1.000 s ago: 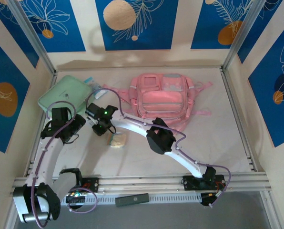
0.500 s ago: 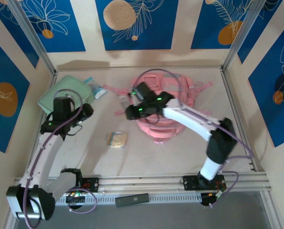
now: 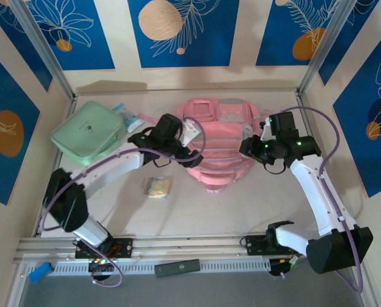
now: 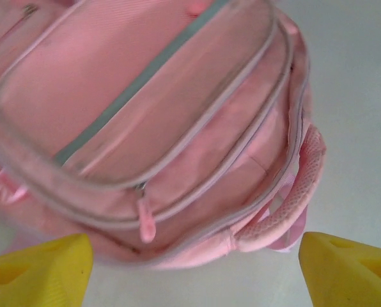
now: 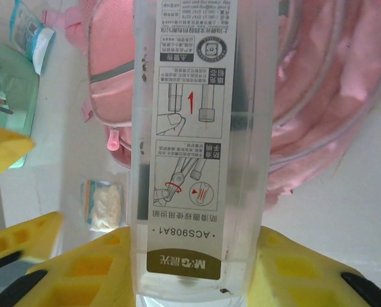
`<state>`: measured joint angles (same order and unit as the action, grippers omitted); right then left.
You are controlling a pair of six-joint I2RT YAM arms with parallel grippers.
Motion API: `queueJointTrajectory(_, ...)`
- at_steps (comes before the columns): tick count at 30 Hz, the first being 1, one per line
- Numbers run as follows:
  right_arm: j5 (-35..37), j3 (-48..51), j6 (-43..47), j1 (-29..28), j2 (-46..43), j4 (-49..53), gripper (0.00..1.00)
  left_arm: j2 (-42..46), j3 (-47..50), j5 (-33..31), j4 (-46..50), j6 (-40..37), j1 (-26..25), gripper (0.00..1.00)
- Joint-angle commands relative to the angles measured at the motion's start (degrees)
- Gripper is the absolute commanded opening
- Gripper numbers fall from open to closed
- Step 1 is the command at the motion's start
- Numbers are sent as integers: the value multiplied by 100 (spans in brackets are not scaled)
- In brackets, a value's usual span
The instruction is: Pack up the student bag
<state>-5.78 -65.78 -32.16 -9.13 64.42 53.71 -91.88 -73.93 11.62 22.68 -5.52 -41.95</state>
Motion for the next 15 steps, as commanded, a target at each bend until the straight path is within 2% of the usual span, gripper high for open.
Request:
queueJointTrajectory(1,-597,157,305,285,15,400,15,-530,-492,185,37,-1088,39,85)
queueJointTrajectory(6,-670,208,447,328,170,359,14,-1298,-1247,-32,196,-1521,-5,87)
queueJointTrajectory(11,-532,103,569,341,277,451,14,-1878,-1930,481,933,-1960,-91,90)
queueJointTrajectory(15,-525,73,602,359,359,465,14,-2040,-1889,15,627,-2259,-283,92)
